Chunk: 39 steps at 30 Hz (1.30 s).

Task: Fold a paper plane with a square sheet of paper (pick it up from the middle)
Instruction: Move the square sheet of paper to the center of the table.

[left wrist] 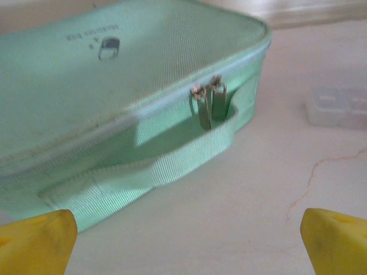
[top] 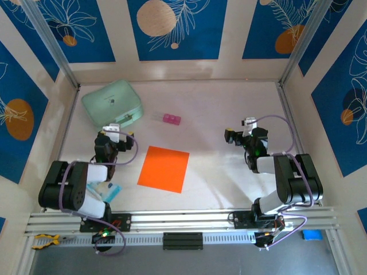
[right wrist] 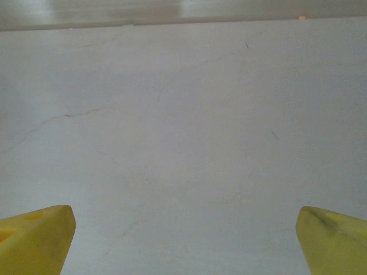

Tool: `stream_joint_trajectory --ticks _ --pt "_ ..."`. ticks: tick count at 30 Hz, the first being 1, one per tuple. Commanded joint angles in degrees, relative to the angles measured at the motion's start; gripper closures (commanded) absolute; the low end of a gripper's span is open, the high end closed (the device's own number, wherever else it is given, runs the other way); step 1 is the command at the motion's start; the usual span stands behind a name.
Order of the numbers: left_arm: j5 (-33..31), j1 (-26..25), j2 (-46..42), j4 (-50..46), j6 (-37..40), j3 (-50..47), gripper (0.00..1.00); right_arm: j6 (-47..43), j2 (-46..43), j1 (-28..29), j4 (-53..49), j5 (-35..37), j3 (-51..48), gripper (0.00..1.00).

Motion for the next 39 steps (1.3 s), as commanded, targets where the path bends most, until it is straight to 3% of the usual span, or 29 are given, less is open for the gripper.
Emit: stream_joint_trajectory --ticks 1,3,6,8,10,12,15,18,21,24,33,39 --pt "-1.95 0.00 -6.02 -6.42 -1.65 0.98 0.00 -1.39 -6.85 0.16 -12.28 -5.22 4.32 0.01" --pt "-6.12 -0.01 -9.29 -15.53 -5.45 2.81 0.00 0.85 -9.03 0.19 -26.43 -6.79 10.86 0.01" --pt "-9.76 -0.02 -12.05 -32.64 -8.94 8.34 0.00 6.84 -12.22 0.92 -39.01 -5.59 16.73 0.01" --pt "-9.55 -0.06 -13.17 -41.76 -9.04 12.39 0.00 15.07 -14.36 1.50 -46.08 -2.66 19.66 0.01" --pt "-9.99 -0.06 -14.75 -51.94 -14.36 17.19 0.00 22.93 -16.07 0.85 -54.56 -4.19 22.92 0.01" --pt "-9.13 -0.05 -15.74 -60.91 -20.03 21.88 0.00 26.83 -17.21 -0.29 -56.54 -13.26 22.89 0.01" --pt "-5.41 0.03 -16.75 -68.58 -26.61 24.96 0.00 29.71 -18.35 0.09 -51.76 -27.51 19.55 0.01" --pt "3.70 0.21 -17.38 -68.55 -31.08 23.60 0.00 31.64 -19.08 3.63 -53.06 -27.59 18.21 0.01" --pt "19.01 0.06 -17.49 -60.87 -36.32 19.55 0.00 32.39 -19.17 8.64 -55.67 -24.72 17.31 0.01" --pt "27.53 -1.93 -16.22 -53.65 -43.62 15.31 0.00 34.22 -19.35 13.71 -58.40 -19.70 16.15 0.01" --pt "21.56 -19.81 -16.48 -63.56 -39.05 13.72 0.00 40.21 -19.90 23.22 -54.14 -15.39 10.64 0.01" --pt "19.73 -25.35 -11.09 -64.33 -37.67 15.48 0.00 41.55 -18.23 24.60 -53.28 -13.58 10.61 0.01"
